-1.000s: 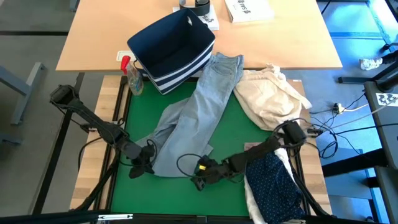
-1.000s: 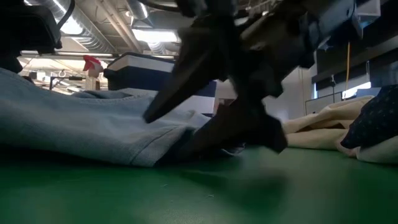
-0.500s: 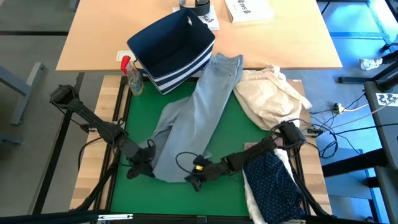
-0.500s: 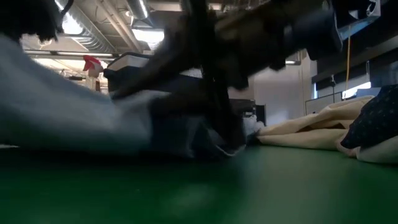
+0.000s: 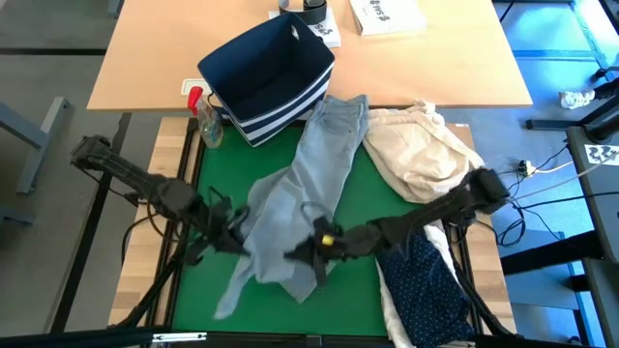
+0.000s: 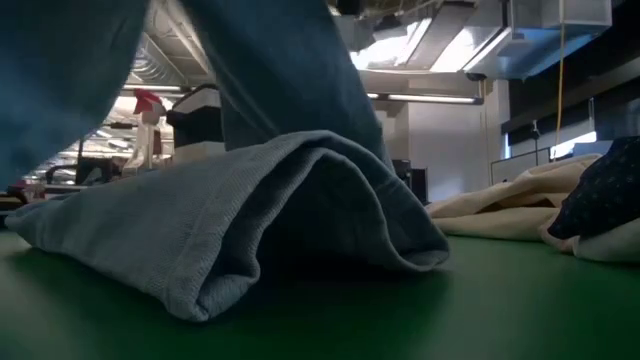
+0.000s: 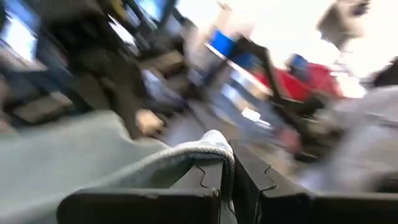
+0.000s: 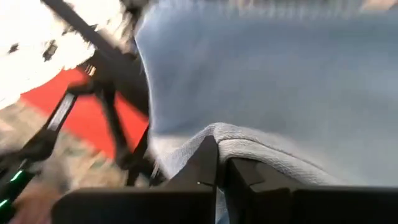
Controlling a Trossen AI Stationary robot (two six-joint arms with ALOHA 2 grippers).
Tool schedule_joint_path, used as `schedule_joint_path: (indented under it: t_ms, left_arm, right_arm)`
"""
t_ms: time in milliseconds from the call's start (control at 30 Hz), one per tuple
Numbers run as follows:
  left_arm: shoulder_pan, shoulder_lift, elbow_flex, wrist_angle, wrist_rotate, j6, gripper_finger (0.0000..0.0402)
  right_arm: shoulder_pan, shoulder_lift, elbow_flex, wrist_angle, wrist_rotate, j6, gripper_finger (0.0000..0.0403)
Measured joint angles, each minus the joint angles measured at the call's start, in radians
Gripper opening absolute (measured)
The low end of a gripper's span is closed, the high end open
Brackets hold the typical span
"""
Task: Fold laundry
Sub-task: Fold the blue jeans
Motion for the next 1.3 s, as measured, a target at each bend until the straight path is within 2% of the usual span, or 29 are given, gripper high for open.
schedule_joint_path:
  t_ms: [167,300,433,733,833,933,1033,1133,1300]
  left_arm:
    - [0.101,-0.01,0.08,-0.034,-0.252,0.294,0.0012]
    - [0.18,-0.007,0.091,-0.034,-0.468,0.513,0.0012]
    - [0.286,0.021,0.091,-0.041,-0.604,0.667,0.0012]
    - [0.56,0.164,0.089,0.057,-0.615,0.686,0.0012]
    - [0.633,0.212,0.093,0.109,-0.591,0.64,0.0012]
    - [0.698,0.251,0.132,0.064,-0.57,0.577,0.0016]
    - [0.752,0.28,0.192,-0.028,-0.515,0.518,0.0039]
    - [0.785,0.3,0.261,-0.193,-0.454,0.452,0.0072]
    - [0.797,0.296,0.361,-0.527,-0.42,0.396,0.0125]
  right_arm:
    - [-0.072,-0.108,0.0,-0.113,0.188,-0.121,0.0027]
    - [-0.146,-0.181,0.0,-0.218,0.346,-0.224,0.0026]
    - [-0.242,-0.208,0.0,-0.34,0.457,-0.32,0.002]
    - [-0.546,-0.211,-0.001,-0.563,0.466,-0.539,0.0021]
    - [-0.653,-0.221,0.002,-0.567,0.463,-0.631,0.0021]
    - [-0.749,-0.225,0.03,-0.586,0.449,-0.702,0.0022]
    - [-0.841,-0.228,0.053,-0.607,0.376,-0.76,0.0022]
    - [-0.93,-0.227,0.062,-0.668,0.275,-0.739,0.0038]
    - [-1.026,-0.227,0.063,-0.825,0.128,-0.658,0.0121]
